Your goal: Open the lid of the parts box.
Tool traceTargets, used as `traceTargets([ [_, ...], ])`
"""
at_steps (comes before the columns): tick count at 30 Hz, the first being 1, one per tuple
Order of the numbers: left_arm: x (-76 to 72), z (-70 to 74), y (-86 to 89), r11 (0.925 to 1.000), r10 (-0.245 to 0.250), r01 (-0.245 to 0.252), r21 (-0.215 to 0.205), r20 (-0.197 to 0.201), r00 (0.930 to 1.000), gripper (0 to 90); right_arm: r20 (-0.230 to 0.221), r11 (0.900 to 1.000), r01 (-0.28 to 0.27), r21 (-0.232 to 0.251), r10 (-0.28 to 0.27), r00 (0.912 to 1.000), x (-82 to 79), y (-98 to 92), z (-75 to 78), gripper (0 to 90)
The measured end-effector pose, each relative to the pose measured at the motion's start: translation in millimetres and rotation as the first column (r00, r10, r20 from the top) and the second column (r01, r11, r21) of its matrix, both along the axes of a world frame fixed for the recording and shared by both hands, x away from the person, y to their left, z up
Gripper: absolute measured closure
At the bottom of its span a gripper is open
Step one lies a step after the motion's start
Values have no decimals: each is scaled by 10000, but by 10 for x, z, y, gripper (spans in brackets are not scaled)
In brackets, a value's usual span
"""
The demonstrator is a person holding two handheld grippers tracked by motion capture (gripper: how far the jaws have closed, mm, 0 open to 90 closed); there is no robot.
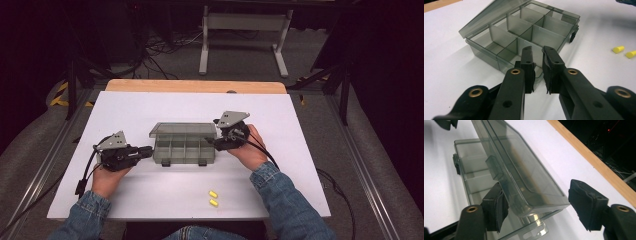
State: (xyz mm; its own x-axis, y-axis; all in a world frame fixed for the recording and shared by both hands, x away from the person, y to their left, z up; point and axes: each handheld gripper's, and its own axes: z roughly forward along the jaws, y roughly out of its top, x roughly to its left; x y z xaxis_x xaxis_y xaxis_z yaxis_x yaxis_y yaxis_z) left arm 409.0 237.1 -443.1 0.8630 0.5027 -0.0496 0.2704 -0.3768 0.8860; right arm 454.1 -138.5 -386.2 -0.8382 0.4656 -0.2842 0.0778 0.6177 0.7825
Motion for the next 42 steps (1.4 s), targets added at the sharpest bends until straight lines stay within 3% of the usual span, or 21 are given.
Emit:
traceTargets([
  [7,-45,5,55,9998,95,-94,-147,75,9999,716,-2,9993,59,363,-59,10000,103,-11,130,414],
  [17,-107,11,115,9993,152,-148,-338,96,9998,647,-248,9866,412,1580,-377,9990,273,-77,188,519],
  [26,-135,12,103,9995,125,-116,-308,281,9995,608,-109,9817,763,1744,-756,9971,380,-60,192,628],
  [33,-160,-1,124,9985,180,-152,-518,543,9984,567,-21,9770,983,1891,-997,9950,475,-44,204,676],
  [42,-160,-20,129,9969,150,-116,-773,437,9989,490,-287,9686,1368,2075,-1337,9906,619,-38,185,693],
])
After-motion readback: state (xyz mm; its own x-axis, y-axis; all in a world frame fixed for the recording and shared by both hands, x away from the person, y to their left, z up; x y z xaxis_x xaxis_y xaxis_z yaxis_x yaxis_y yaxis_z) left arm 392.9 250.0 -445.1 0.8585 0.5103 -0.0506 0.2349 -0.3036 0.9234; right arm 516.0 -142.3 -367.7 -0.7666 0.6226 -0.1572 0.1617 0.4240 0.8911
